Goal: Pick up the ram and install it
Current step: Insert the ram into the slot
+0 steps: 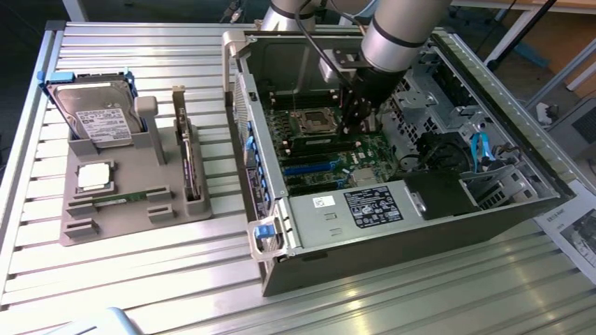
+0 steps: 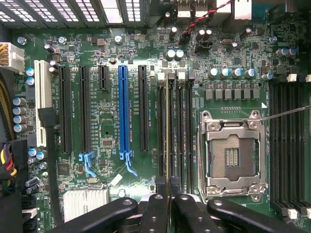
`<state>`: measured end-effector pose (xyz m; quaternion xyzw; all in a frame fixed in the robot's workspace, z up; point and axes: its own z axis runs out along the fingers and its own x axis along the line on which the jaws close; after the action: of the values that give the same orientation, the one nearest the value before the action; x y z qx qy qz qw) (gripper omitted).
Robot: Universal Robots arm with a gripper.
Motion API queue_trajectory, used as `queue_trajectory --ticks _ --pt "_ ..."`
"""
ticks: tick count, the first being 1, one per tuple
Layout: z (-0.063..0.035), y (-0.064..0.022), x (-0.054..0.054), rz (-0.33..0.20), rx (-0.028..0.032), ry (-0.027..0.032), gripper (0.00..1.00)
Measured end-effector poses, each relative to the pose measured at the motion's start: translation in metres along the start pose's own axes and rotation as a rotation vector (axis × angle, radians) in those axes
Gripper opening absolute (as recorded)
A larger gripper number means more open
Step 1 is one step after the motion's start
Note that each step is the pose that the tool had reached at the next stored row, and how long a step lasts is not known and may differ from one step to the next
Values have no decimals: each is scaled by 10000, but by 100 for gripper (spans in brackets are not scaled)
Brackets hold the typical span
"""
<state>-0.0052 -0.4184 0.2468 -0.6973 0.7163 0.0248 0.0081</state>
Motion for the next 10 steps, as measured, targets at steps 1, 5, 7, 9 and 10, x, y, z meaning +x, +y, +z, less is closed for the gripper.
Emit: queue_trajectory --ticks 1,5,7,9,10 --pt "0 -1 0 1 -1 3 12" --pt "3 -3 0 -107 -4 3 12" --pt "4 -3 0 -107 -5 3 12" --pt "4 -3 0 -108 -5 3 12" --pt "5 -3 0 -108 -5 2 12"
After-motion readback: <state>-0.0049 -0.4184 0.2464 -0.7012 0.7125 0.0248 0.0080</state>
